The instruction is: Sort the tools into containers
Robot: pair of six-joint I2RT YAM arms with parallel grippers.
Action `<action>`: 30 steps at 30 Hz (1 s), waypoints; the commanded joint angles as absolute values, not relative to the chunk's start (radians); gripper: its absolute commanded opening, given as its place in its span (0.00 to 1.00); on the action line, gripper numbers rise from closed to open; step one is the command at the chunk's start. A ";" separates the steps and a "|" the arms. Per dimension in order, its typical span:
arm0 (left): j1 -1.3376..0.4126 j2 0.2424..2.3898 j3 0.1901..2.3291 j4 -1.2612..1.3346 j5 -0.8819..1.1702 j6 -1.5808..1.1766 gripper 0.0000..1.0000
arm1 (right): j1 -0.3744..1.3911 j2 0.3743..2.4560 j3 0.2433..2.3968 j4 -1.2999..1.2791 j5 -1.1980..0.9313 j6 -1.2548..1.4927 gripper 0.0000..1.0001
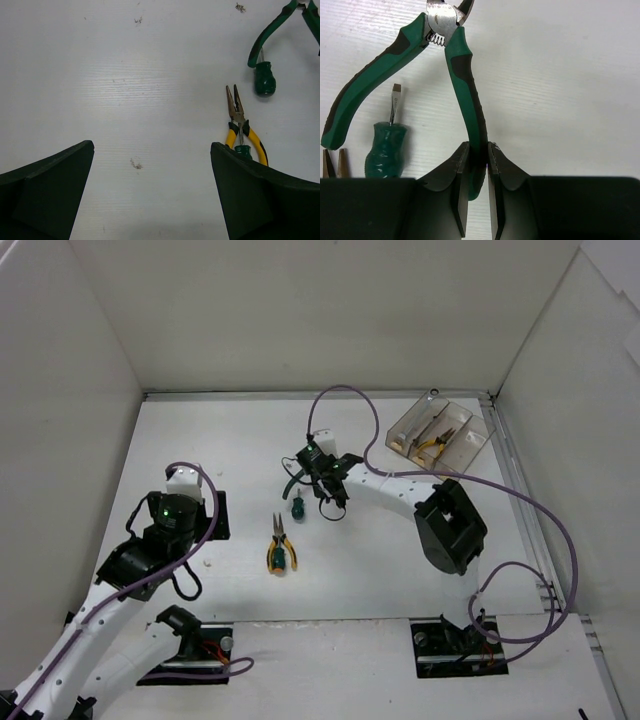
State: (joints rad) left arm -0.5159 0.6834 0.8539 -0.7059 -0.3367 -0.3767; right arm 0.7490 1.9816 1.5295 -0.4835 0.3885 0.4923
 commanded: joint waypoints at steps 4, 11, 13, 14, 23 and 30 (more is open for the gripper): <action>-0.509 0.692 0.865 -0.664 -0.336 -0.377 1.00 | 0.733 1.822 1.503 -0.417 0.445 0.482 0.00; -0.509 0.692 0.865 -0.664 -0.333 -0.379 1.00 | 0.663 1.749 1.493 -0.420 0.471 0.453 0.00; -0.509 0.690 0.865 -0.664 -0.331 -0.379 1.00 | 0.617 1.721 1.485 -0.419 0.477 0.442 0.00; -0.509 0.692 0.867 -0.666 -0.331 -0.377 1.00 | 0.583 1.703 1.482 -0.420 0.486 0.427 0.00; -0.509 0.699 0.868 -0.663 -0.325 -0.373 1.00 | 0.385 1.626 1.476 -0.428 0.569 0.333 0.00; -0.509 0.701 0.867 -0.661 -0.325 -0.371 1.00 | 0.216 1.652 1.511 -0.449 0.623 0.278 0.00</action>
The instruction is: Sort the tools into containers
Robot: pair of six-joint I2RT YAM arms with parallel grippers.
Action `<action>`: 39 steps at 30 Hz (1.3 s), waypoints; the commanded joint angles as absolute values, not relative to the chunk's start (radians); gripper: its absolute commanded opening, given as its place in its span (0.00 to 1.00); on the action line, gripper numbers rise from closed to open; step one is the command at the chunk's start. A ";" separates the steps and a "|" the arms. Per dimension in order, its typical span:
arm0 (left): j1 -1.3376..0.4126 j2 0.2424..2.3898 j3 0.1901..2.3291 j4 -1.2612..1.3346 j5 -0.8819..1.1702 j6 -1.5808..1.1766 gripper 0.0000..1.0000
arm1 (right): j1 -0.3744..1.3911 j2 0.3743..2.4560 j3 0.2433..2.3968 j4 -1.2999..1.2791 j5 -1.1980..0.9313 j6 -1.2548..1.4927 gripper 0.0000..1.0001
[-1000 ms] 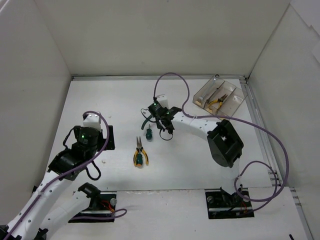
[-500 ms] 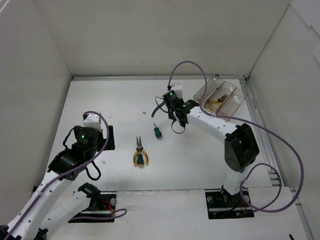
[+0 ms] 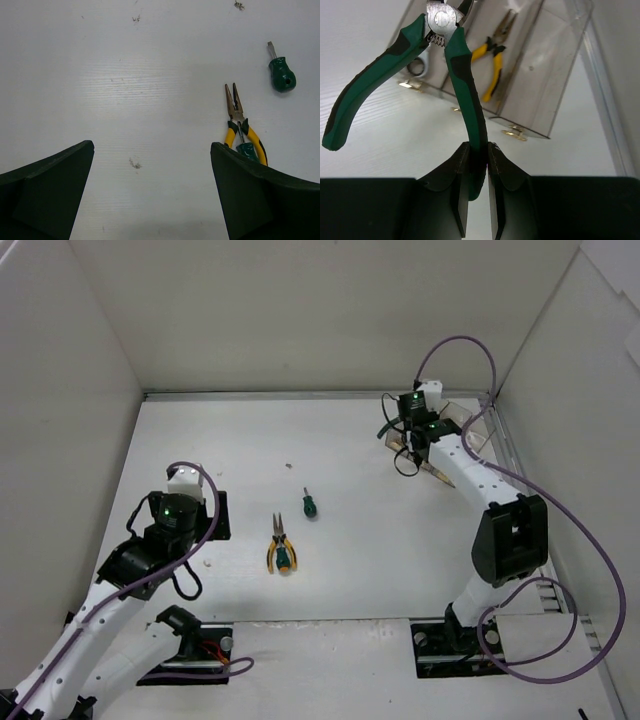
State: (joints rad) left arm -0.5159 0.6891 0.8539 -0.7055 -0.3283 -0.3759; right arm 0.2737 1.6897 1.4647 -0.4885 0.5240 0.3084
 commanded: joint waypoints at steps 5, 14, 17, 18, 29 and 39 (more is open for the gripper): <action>-0.509 0.713 0.868 -0.661 -0.328 -0.370 1.00 | 0.115 1.703 1.578 -0.480 0.658 0.236 0.00; -0.509 0.726 0.868 -0.664 -0.337 -0.368 1.00 | 0.040 1.841 1.723 -0.554 0.713 0.193 0.00; -0.509 0.733 0.868 -0.666 -0.341 -0.368 1.00 | -0.002 1.897 1.758 -0.569 0.727 0.192 0.00; -0.509 0.735 0.868 -0.669 -0.342 -0.370 1.00 | -0.008 1.907 1.767 -0.581 0.732 0.195 0.00; -0.509 0.758 0.871 -0.673 -0.350 -0.368 1.00 | -0.018 2.043 1.887 -0.630 0.721 0.232 0.00; -0.509 0.772 0.873 -0.673 -0.350 -0.368 1.00 | -0.012 2.146 2.028 -0.687 0.727 0.216 0.00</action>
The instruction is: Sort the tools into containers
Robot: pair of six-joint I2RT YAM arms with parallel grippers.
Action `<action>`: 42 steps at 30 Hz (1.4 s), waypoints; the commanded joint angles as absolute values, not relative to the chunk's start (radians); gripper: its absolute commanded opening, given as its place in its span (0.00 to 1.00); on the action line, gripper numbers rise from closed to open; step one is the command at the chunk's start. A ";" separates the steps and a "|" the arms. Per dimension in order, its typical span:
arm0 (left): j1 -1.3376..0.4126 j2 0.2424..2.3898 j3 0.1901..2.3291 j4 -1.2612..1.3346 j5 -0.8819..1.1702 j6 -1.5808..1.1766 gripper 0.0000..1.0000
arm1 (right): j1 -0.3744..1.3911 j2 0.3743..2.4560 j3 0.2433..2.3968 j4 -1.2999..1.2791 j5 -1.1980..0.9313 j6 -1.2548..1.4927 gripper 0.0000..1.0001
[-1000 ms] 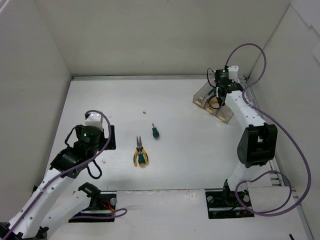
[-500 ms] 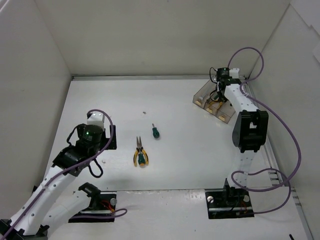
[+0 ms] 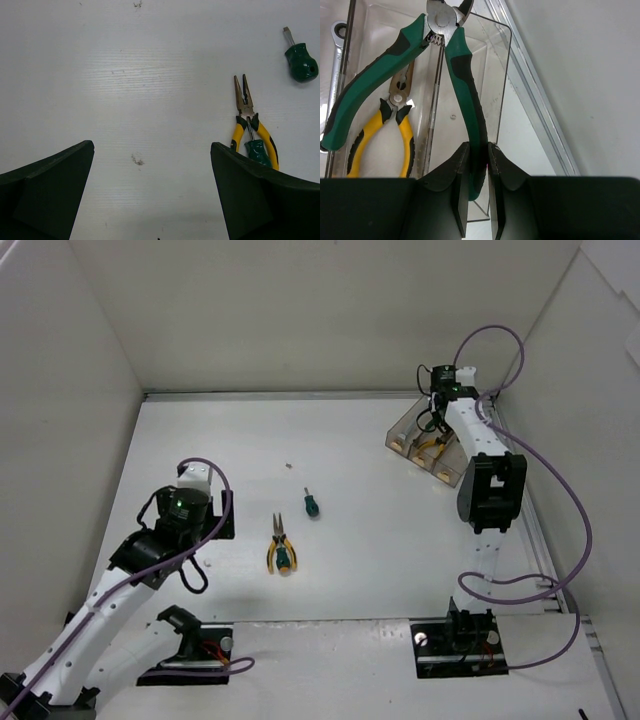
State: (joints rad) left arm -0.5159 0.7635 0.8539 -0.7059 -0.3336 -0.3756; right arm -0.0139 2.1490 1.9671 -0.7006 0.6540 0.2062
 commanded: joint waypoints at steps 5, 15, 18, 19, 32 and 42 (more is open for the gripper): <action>-0.509 0.773 0.873 -0.675 -0.354 -0.368 1.00 | -0.011 2.174 2.049 -0.710 0.735 0.216 0.00; -0.509 0.779 0.874 -0.675 -0.353 -0.368 1.00 | -0.017 2.188 2.083 -0.764 0.732 0.224 0.00; -0.509 0.778 0.874 -0.675 -0.356 -0.368 1.00 | -0.018 2.164 2.065 -0.765 0.732 0.238 0.00; -0.509 0.778 0.874 -0.676 -0.356 -0.368 1.00 | -0.020 2.160 2.065 -0.764 0.727 0.239 0.00; -0.509 0.764 0.873 -0.676 -0.364 -0.371 1.00 | -0.023 2.085 2.048 -0.764 0.704 0.222 0.00; -0.509 0.756 0.873 -0.673 -0.356 -0.371 1.00 | -0.017 2.066 2.040 -0.765 0.745 0.155 0.00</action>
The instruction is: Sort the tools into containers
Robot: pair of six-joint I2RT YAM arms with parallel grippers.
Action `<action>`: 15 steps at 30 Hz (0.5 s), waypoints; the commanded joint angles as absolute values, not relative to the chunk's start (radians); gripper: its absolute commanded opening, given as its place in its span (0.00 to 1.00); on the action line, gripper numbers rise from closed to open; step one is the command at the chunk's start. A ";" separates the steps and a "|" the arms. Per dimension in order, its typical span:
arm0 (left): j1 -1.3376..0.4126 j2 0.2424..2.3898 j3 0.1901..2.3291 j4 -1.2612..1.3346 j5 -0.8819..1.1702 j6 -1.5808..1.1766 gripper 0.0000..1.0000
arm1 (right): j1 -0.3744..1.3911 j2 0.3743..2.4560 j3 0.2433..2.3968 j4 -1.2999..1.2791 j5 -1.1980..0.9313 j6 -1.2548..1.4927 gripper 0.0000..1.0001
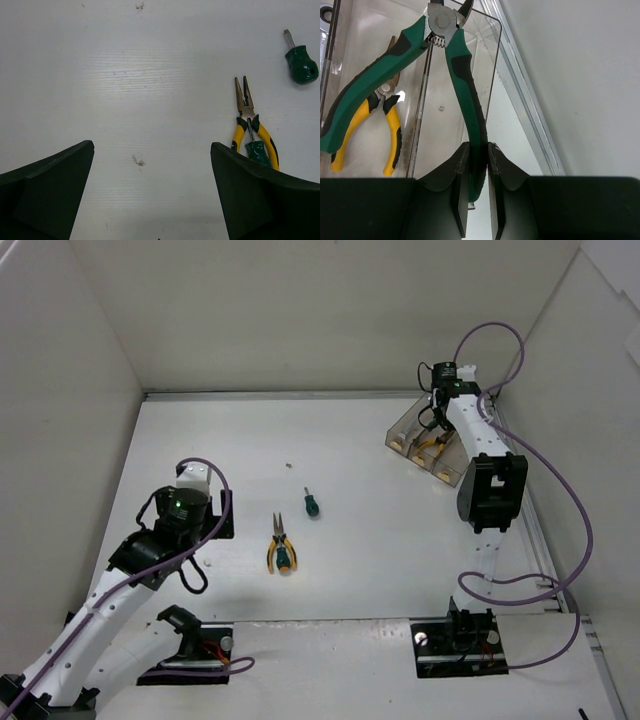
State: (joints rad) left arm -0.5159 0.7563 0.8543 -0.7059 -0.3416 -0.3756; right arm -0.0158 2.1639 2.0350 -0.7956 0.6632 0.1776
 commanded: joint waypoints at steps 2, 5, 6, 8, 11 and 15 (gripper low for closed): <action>-0.509 0.753 0.874 -0.673 -0.354 -0.370 1.00 | -0.015 2.069 2.031 -0.762 0.753 0.149 0.00; -0.509 0.755 0.874 -0.673 -0.354 -0.371 1.00 | -0.011 2.079 2.020 -0.765 0.753 0.140 0.00; -0.509 0.753 0.874 -0.673 -0.354 -0.370 1.00 | -0.009 2.082 2.017 -0.765 0.753 0.140 0.00; -0.509 0.752 0.873 -0.673 -0.354 -0.370 1.00 | -0.006 2.089 2.017 -0.765 0.750 0.138 0.00; -0.509 0.750 0.873 -0.673 -0.356 -0.370 1.00 | 0.006 2.106 2.031 -0.767 0.747 0.137 0.00; -0.509 0.750 0.876 -0.676 -0.359 -0.371 1.00 | 0.018 2.154 2.062 -0.773 0.758 0.121 0.00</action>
